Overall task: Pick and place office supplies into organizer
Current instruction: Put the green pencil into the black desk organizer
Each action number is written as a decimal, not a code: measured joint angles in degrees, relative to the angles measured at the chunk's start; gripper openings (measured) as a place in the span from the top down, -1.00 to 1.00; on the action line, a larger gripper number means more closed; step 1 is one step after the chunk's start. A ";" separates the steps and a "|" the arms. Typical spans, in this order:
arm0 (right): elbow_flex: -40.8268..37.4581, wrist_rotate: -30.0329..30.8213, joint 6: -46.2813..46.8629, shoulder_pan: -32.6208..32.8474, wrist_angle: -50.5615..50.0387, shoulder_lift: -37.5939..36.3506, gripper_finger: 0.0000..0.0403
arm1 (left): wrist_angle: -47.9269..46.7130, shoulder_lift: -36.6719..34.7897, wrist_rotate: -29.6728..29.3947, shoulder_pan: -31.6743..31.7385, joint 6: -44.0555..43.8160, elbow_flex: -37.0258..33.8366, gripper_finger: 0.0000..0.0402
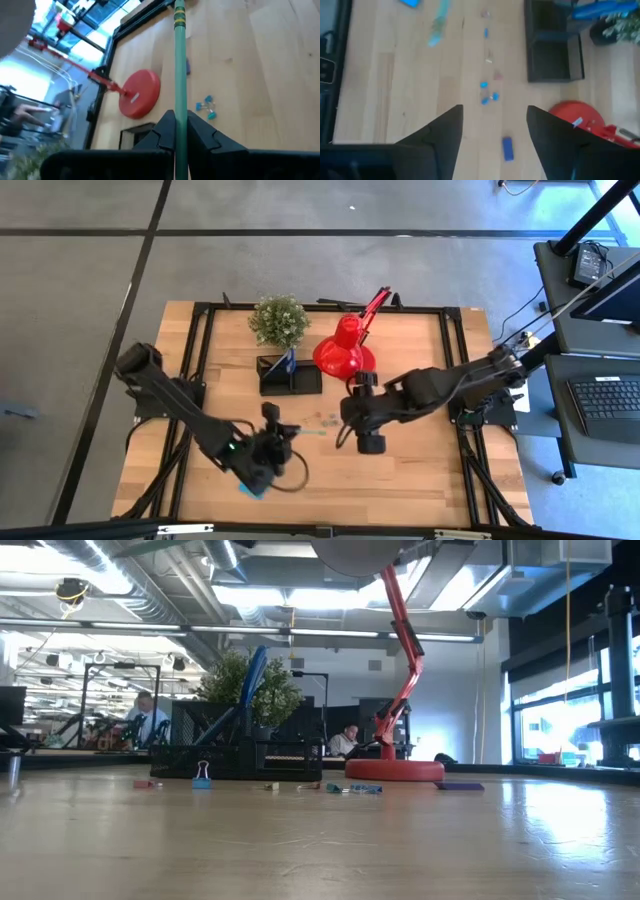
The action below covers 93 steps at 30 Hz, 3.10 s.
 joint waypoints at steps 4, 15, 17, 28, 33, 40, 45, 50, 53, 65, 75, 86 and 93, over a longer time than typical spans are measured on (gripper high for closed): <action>-6.55 0.27 -4.35 0.11 6.15 -4.41 -0.10 | 8.41 -8.22 2.06 1.40 -0.04 -8.39 0.93; -42.04 -0.75 -8.71 -0.29 38.18 -23.47 -0.10 | 39.51 -26.49 22.81 14.67 15.24 -28.52 0.93; -46.98 -0.75 -7.56 -0.22 40.76 -26.74 -0.10 | 40.02 -28.36 25.66 17.28 16.67 -30.36 0.93; -70.91 -0.84 -12.83 -1.04 61.46 -42.73 -0.10 | 50.37 -33.66 46.56 35.06 23.63 -36.56 0.92; -77.11 -0.66 -14.32 -2.61 68.87 -46.76 -0.10 | 55.57 -33.44 57.06 42.89 23.62 -39.52 0.92; -79.94 -0.66 -14.44 -4.21 73.70 -47.83 -0.10 | 72.99 -32.88 61.92 50.54 24.41 -48.95 0.92; -79.97 -0.66 -14.28 -5.23 74.21 -47.83 -0.10 | 83.03 -32.90 65.14 55.29 21.22 -55.93 0.92; -79.97 -0.61 -14.49 -6.34 76.25 -47.83 -0.10 | 85.43 -32.88 65.13 57.65 19.51 -59.05 0.92; -79.97 -0.59 -14.47 -6.73 76.30 -47.83 -0.10 | 85.95 -32.88 65.12 58.36 18.87 -59.92 0.92; -79.97 -0.49 -14.72 -9.25 76.28 -47.80 -0.10 | 94.83 -25.25 64.57 59.21 15.01 -60.08 0.92; -79.97 -0.51 -14.73 -9.81 75.91 -47.78 -0.10 | 106.25 -13.84 64.24 59.19 12.91 -60.07 0.92; -79.97 -0.53 -14.75 -9.81 75.92 -47.78 -0.10 | 112.44 -6.22 63.64 60.02 11.55 -60.10 0.92; -79.97 -0.53 -14.77 -9.81 75.93 -47.78 -0.10 | 111.95 -5.69 63.56 60.02 11.55 -60.10 0.92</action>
